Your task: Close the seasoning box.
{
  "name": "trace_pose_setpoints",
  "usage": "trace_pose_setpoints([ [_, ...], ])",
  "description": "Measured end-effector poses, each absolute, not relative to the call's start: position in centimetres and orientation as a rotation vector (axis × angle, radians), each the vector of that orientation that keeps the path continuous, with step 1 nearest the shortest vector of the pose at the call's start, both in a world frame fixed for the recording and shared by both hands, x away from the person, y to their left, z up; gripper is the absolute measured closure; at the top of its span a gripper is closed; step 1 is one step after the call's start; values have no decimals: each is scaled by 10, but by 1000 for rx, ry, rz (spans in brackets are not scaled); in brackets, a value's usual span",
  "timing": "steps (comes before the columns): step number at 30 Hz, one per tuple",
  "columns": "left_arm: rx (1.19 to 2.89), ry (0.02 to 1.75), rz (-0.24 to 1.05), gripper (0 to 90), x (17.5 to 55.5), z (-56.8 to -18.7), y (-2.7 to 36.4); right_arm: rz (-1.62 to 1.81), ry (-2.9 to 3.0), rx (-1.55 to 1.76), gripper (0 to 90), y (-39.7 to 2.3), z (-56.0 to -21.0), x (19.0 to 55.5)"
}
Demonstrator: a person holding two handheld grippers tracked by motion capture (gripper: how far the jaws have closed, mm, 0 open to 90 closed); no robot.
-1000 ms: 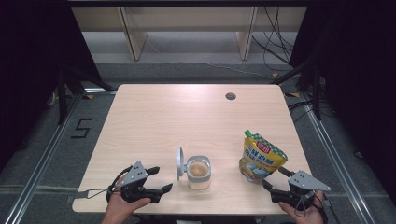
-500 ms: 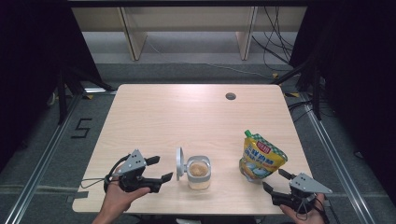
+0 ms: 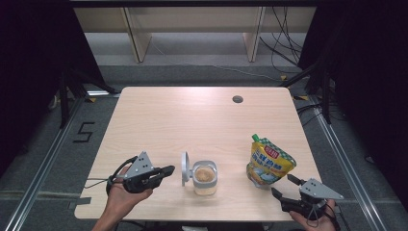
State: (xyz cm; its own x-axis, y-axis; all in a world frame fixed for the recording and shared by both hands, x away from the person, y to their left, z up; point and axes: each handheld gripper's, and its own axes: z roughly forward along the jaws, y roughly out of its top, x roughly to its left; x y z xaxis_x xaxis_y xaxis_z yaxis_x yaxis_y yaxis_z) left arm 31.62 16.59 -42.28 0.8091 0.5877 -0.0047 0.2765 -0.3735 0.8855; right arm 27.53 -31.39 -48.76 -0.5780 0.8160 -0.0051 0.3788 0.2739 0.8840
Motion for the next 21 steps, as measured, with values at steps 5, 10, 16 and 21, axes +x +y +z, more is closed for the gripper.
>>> trace_pose_setpoints([
  [5, 1977, 626, 369, 893, 314, -419, 160, 1245, 2084, 1091, 250, -311, -487, 274],
  [10, 1973, 612, 361, 893, 316, -418, 156, 1244, 2084, 1068, 250, -311, -488, 275],
  [16, 1973, 587, 345, 892, 318, -416, 145, 1229, 2086, 1071, 250, -312, -486, 274],
  [21, 1983, 572, 350, 892, 321, -414, 137, 1227, 2089, 1065, 251, -312, -487, 274],
])
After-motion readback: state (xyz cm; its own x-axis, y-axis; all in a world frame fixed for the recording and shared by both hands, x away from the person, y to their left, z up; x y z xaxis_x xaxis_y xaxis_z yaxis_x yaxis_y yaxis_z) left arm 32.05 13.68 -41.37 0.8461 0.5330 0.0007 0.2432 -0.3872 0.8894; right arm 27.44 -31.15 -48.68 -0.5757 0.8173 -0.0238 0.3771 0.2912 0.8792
